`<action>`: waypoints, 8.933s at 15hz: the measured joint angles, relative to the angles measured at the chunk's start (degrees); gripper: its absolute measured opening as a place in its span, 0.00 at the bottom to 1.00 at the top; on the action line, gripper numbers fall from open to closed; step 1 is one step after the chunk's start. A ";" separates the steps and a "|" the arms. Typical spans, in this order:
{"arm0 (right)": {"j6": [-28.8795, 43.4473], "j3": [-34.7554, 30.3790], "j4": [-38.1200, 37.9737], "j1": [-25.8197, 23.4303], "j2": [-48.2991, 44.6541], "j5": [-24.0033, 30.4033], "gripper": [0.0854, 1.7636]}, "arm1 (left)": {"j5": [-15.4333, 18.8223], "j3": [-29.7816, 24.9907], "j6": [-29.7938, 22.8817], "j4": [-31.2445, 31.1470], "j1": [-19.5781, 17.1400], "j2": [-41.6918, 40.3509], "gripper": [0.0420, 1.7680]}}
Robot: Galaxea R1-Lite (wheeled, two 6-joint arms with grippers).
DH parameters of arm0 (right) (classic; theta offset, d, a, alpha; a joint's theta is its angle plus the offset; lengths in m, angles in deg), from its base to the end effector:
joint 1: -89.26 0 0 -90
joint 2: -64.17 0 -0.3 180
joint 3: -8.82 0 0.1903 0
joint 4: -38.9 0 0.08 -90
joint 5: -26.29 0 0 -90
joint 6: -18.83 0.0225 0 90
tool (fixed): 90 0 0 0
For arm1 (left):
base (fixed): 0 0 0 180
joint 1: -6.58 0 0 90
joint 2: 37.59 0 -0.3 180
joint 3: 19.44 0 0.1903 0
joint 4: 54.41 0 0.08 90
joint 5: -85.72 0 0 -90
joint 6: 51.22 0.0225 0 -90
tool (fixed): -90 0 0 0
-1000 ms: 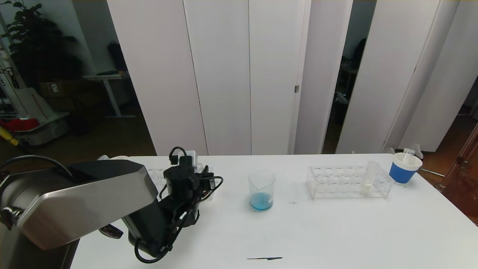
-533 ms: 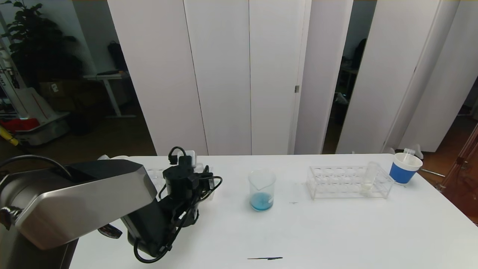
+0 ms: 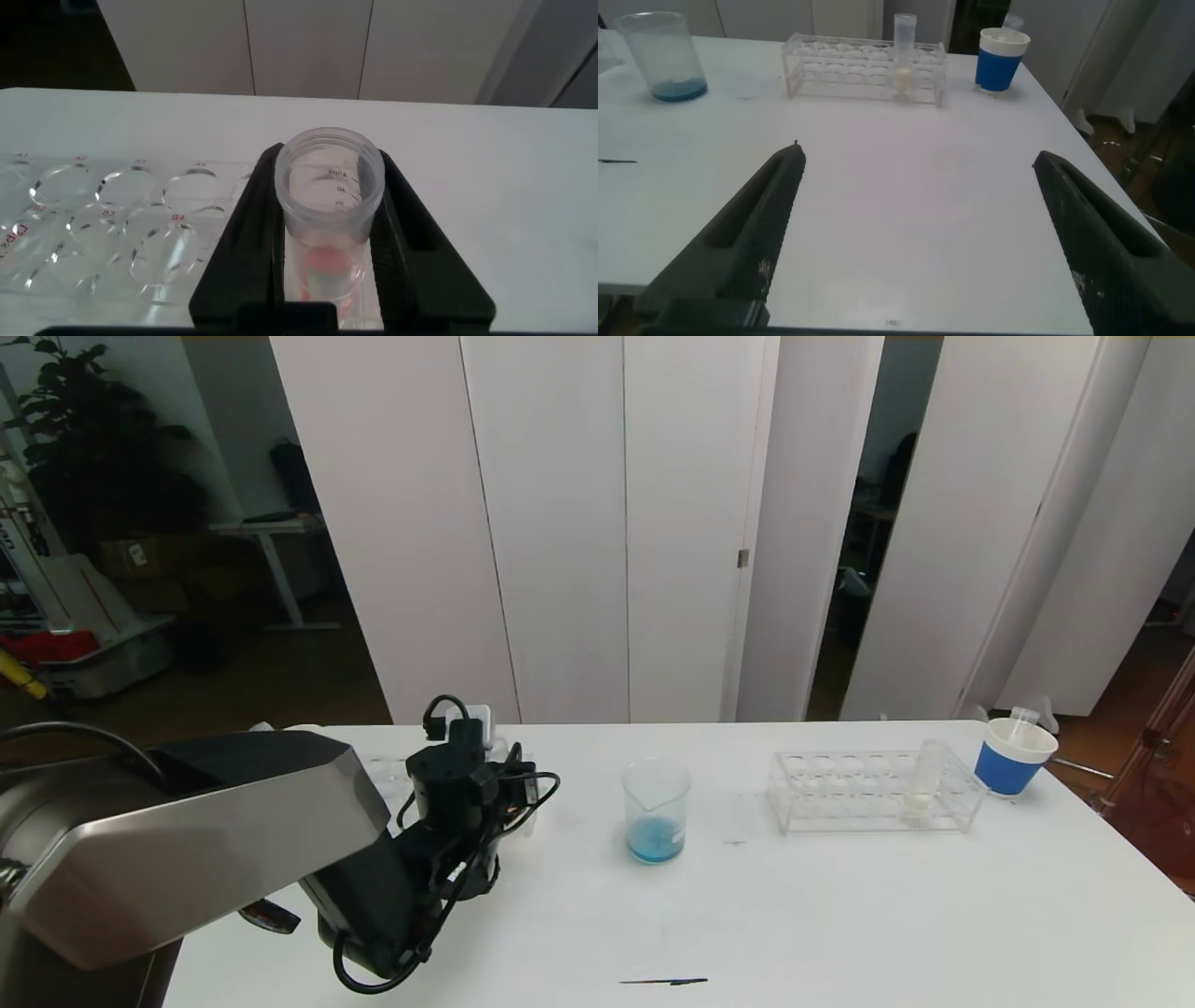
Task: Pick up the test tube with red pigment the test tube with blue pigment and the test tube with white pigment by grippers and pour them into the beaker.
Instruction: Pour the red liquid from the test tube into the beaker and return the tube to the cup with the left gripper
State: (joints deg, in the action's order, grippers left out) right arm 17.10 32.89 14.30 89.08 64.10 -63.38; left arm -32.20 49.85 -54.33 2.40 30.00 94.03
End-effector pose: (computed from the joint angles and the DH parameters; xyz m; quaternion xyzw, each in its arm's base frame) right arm -0.0238 0.0002 0.0766 -0.0151 0.0040 0.0014 0.9999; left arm 0.3593 -0.1442 0.0461 -0.0062 0.0423 0.0404 0.9983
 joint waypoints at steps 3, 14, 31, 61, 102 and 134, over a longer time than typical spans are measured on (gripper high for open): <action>-0.02 0.00 0.00 0.00 0.00 0.00 0.99 | 0.02 0.38 1.29 -0.09 0.78 -1.27 0.32; 0.00 0.00 0.02 0.00 0.00 -0.02 0.99 | 12.26 2.19 6.16 -6.91 1.33 -12.63 0.32; 0.00 0.00 0.00 0.00 0.00 0.00 0.99 | 51.37 20.88 35.02 -17.64 0.54 -6.40 0.32; 0.02 0.00 0.02 0.00 0.00 -0.02 0.99 | 65.26 23.94 69.51 0.30 -1.84 7.88 0.32; 0.00 0.00 0.02 0.00 0.00 0.00 0.99 | 64.29 26.27 81.38 8.85 -0.21 10.72 0.32; 0.02 0.00 0.02 0.00 0.00 -0.04 0.99 | 61.78 24.58 74.78 2.76 -1.29 3.63 0.32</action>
State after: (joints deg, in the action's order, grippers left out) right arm 17.13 32.89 14.33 89.08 64.10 -63.42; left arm 29.58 74.43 20.44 5.15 28.71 97.66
